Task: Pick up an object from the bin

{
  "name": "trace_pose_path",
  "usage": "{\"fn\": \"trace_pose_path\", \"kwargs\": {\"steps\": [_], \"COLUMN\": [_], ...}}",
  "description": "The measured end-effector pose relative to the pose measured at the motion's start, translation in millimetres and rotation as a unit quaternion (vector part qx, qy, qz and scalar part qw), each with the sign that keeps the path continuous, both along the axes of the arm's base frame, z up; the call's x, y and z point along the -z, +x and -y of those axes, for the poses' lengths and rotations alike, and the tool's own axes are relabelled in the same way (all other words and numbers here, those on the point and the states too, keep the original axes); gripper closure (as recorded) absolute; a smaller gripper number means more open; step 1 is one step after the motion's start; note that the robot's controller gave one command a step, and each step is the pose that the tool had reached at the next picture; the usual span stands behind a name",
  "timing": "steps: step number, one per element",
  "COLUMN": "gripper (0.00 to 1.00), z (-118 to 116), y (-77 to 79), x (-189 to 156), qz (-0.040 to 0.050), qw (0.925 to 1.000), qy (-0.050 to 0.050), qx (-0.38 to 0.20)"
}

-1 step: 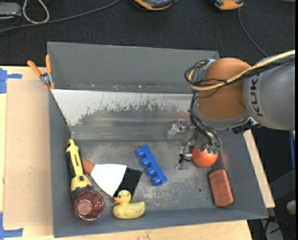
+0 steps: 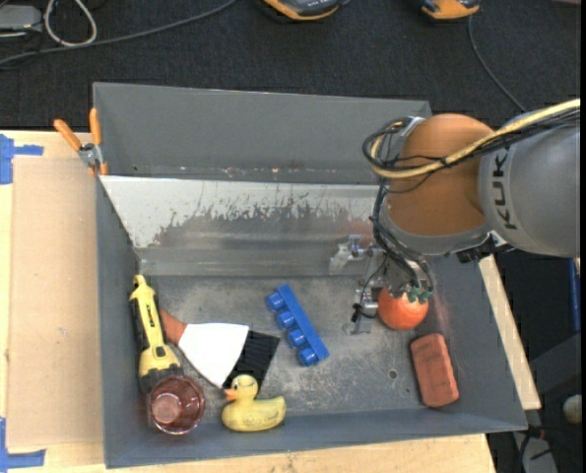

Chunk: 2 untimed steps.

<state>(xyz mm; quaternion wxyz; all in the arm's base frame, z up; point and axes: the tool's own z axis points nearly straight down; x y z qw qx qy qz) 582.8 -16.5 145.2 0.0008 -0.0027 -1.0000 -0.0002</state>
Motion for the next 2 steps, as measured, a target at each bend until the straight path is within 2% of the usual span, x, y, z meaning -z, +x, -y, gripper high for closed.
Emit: {"fn": "trace_pose_path", "kwargs": {"steps": [1, 2], "gripper": [0.00, 0.00], "z": [-38, -76], "y": [-19.8, 25.3], "x": [25, 36], "qz": [0.0003, 0.0031], "qw": [0.9991, 0.9947], "qy": [0.000, -0.001], "qx": [-0.042, -0.102]}}
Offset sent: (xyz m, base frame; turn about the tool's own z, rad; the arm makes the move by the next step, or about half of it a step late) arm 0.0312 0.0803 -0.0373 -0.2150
